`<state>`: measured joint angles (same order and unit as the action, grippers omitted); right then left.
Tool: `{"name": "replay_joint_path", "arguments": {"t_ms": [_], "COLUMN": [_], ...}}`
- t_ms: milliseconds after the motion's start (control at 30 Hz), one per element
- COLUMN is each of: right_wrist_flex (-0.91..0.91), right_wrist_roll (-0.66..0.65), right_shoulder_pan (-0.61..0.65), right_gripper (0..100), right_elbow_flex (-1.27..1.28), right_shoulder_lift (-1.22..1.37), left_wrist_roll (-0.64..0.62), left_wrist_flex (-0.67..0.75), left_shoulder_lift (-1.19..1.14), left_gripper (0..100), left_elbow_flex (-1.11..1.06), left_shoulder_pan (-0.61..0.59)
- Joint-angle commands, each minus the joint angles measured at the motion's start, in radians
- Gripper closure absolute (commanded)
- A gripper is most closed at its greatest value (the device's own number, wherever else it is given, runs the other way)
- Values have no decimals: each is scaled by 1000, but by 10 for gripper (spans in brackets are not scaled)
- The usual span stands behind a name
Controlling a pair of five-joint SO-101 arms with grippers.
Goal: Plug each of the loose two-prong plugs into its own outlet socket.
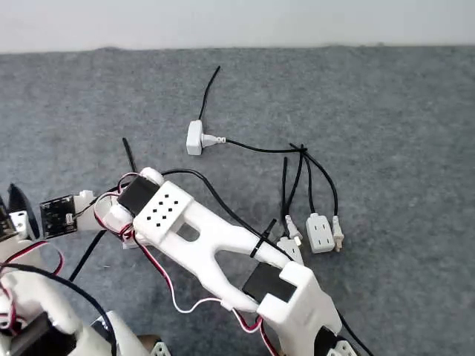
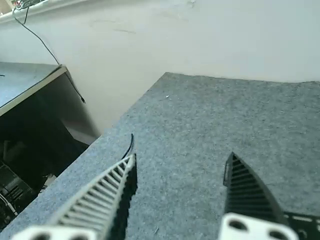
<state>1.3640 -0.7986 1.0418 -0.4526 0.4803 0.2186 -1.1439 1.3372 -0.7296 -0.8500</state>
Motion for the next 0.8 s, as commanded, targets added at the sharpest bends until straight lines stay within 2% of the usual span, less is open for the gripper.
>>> {"name": "replay_joint_path", "arguments": {"t_ms": [0, 233, 467, 767], "right_wrist_flex": [-12, 7, 119, 318], "right_wrist_roll": [12, 2, -17, -61], "right_shoulder_pan": [10, 5, 4, -1], "right_gripper": [989, 989, 989, 989], "right_elbow_flex": [-69, -176, -382, -644], "right_shoulder_lift": [13, 110, 196, 325], "left_wrist_roll": [9, -15, -20, -25], "left_wrist_flex": [37, 35, 35, 35], "left_shoulder_lift": [6, 150, 358, 368], "left_gripper": [724, 724, 724, 724], "left_elbow_flex": [2, -58, -176, -177], "left_shoulder_pan": [-9, -3, -3, -3]}}
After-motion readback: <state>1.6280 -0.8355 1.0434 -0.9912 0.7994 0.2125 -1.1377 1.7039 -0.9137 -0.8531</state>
